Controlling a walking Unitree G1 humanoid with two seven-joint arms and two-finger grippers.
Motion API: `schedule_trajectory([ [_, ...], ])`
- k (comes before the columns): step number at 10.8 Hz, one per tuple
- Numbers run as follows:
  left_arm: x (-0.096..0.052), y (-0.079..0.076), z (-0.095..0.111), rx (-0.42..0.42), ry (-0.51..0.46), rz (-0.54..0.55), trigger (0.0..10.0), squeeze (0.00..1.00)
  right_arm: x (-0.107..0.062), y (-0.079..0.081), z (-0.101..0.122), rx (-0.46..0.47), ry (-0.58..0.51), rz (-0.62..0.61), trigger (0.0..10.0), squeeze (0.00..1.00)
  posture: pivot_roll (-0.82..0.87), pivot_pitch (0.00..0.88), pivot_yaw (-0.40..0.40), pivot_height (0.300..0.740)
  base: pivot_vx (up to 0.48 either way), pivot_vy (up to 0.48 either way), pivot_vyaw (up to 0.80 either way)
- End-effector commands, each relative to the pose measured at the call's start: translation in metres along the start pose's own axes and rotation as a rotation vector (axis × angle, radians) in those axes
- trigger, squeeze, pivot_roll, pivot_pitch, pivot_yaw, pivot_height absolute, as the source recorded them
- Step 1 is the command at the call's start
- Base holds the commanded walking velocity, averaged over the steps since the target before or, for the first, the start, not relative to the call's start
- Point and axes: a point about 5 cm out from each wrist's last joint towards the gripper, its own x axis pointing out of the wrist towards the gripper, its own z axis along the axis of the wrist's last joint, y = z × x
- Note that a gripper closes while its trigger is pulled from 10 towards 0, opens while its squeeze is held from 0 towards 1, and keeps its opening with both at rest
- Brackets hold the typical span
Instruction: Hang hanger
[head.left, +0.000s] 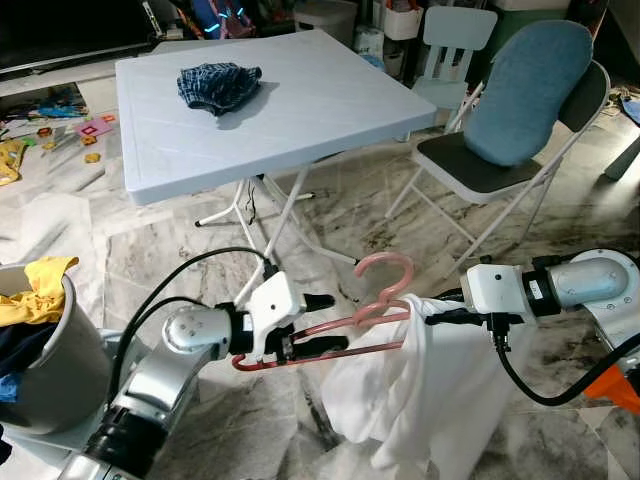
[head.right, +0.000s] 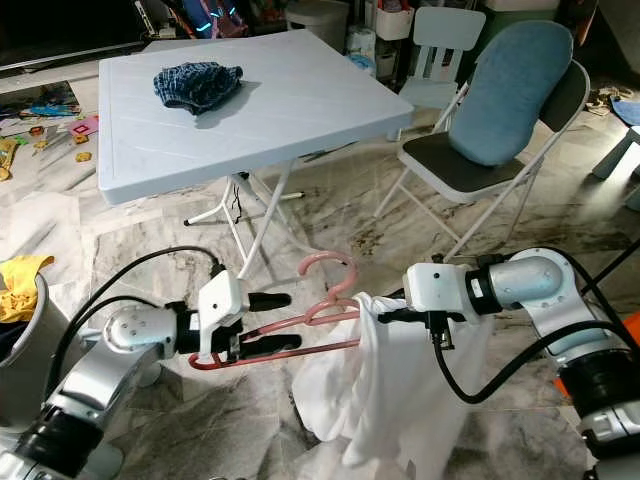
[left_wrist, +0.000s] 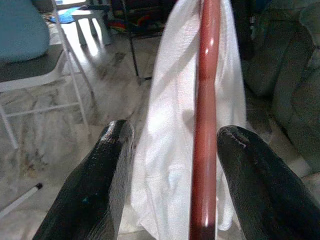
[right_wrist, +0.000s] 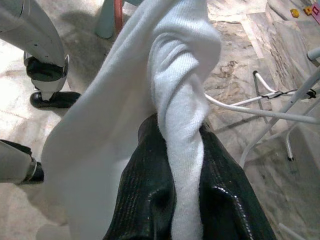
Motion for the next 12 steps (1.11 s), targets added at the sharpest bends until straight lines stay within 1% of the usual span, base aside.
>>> schedule_trajectory([
  [1,0.0018,0.0002,0.0000,0.007,0.008,-0.022,0.0,0.00,-0.0051,-0.0072,0.0116,-0.050,-0.039,-0.027,10.0,0.00,-0.20,0.008,0.006,0.740,0.000,0.000,0.00],
  [4,0.0046,0.0018,0.0020,0.007,0.002,-0.040,0.0,0.00,-0.0008,-0.0093,0.0121,-0.056,-0.038,-0.044,10.0,0.00,-0.20,0.003,0.006,0.740,0.000,0.000,0.00],
  [6,0.0046,-0.0007,-0.0015,-0.007,0.026,-0.077,0.0,0.00,0.0009,-0.0101,0.0123,-0.058,-0.041,-0.049,10.0,0.00,-0.20,0.001,0.006,0.740,0.000,0.000,0.00],
  [12,0.0040,-0.0004,-0.0067,-0.009,0.079,-0.113,0.0,0.00,0.0028,-0.0139,0.0136,-0.073,-0.046,-0.078,10.0,0.00,-0.20,0.000,0.006,0.740,0.000,0.000,0.00],
])
